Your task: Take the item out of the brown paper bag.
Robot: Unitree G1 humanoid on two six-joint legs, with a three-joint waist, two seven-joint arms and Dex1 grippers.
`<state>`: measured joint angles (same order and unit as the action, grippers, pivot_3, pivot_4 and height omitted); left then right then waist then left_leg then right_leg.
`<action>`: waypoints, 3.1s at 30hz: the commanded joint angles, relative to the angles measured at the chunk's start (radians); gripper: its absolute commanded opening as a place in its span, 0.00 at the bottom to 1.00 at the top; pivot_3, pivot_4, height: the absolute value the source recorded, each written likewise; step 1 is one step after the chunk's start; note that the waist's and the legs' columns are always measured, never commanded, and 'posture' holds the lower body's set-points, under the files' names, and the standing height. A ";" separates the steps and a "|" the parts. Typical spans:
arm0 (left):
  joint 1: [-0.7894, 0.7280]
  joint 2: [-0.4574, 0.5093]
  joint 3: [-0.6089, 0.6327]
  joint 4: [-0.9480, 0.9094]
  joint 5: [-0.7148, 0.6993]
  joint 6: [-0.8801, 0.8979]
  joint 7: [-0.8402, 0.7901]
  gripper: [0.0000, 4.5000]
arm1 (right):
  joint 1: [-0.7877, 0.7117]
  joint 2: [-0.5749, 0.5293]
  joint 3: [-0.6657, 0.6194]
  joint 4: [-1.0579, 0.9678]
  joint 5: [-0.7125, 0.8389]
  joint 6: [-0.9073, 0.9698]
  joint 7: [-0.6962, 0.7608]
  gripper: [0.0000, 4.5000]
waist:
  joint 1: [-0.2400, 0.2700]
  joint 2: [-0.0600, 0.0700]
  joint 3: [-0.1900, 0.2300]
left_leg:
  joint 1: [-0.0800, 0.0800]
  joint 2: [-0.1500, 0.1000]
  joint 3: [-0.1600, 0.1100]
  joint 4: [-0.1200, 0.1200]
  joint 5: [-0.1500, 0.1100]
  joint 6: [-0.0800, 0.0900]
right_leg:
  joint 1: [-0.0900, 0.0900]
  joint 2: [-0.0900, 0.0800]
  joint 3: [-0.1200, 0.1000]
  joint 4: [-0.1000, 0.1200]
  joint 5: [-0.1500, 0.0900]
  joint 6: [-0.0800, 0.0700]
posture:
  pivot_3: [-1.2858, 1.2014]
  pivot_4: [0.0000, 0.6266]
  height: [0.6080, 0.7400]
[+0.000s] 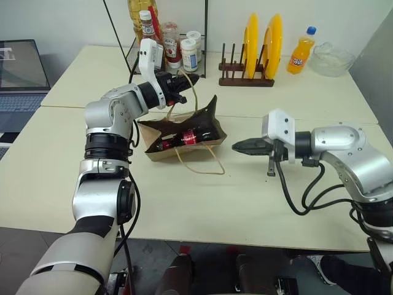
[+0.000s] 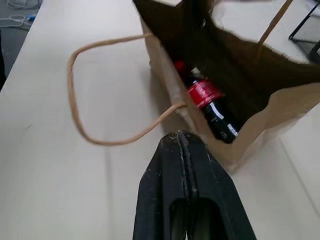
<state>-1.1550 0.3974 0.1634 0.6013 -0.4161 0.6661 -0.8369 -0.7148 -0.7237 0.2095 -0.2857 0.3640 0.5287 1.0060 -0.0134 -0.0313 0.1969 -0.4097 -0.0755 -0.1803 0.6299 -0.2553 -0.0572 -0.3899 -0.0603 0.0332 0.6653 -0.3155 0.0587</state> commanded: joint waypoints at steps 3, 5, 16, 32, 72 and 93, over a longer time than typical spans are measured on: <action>-0.045 0.000 0.007 -0.023 -0.012 -0.012 0.002 0.00 | -0.052 0.189 0.016 -0.007 0.015 0.034 -0.110 0.01 | -0.016 0.000 0.000 | 0.000 0.000 0.000 0.000 0.000 0.000 | 0.000 -0.001 0.000 0.001 0.000 0.000 | 0.52 0.24 1.00; -0.049 -0.001 0.006 -0.017 -0.010 -0.016 0.001 0.00 | -0.048 0.279 0.036 0.015 0.011 0.046 -0.157 0.01 | -0.018 0.000 0.000 | 0.000 -0.001 0.000 0.000 0.000 0.000 | -0.001 -0.001 0.000 0.002 0.000 -0.001 | 0.52 0.24 1.00; -0.052 0.001 0.010 -0.016 -0.012 -0.016 0.000 0.00 | -0.108 0.610 -0.019 0.234 0.082 0.043 -0.246 0.01 | -0.025 0.000 0.000 | 0.000 -0.001 0.007 0.006 0.004 -0.002 | -0.012 -0.004 -0.001 0.019 0.003 -0.005 | 0.52 0.24 1.00; -0.047 -0.012 0.015 -0.017 -0.020 -0.024 0.005 0.00 | -0.251 0.737 -0.045 0.779 -0.015 -0.219 -0.187 0.01 | -0.048 0.000 0.000 | 0.000 0.002 0.011 0.014 0.008 0.001 | -0.018 0.004 0.004 0.035 0.009 -0.006 | 0.52 0.24 1.00; -0.048 -0.037 0.015 -0.009 -0.024 -0.048 0.003 0.00 | -0.356 0.796 -0.025 0.815 -0.418 0.066 -0.579 0.49 | -0.063 0.000 -0.001 | 0.000 0.002 0.015 0.015 0.014 -0.002 | -0.026 0.004 0.008 0.050 0.011 -0.008 | 0.52 0.24 1.00; -0.075 0.051 0.030 0.082 -0.013 -0.094 0.002 0.00 | -0.310 0.571 0.420 0.904 -0.840 -0.622 -0.515 0.53 | -0.075 0.000 -0.002 | 0.000 0.003 0.016 0.015 0.016 -0.003 | -0.026 0.004 0.008 0.051 0.011 -0.007 | 0.52 0.24 1.00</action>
<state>-1.1907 0.4322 0.1678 0.6974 -0.4254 0.5979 -0.8360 -1.0001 -0.1661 0.6166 0.5929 -0.4489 -0.0440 0.5192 -0.0881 -0.0312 0.1951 -0.4095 -0.0729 -0.1640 0.6453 -0.2388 -0.0613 -0.4163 -0.0561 0.0415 0.7158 -0.3043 0.0512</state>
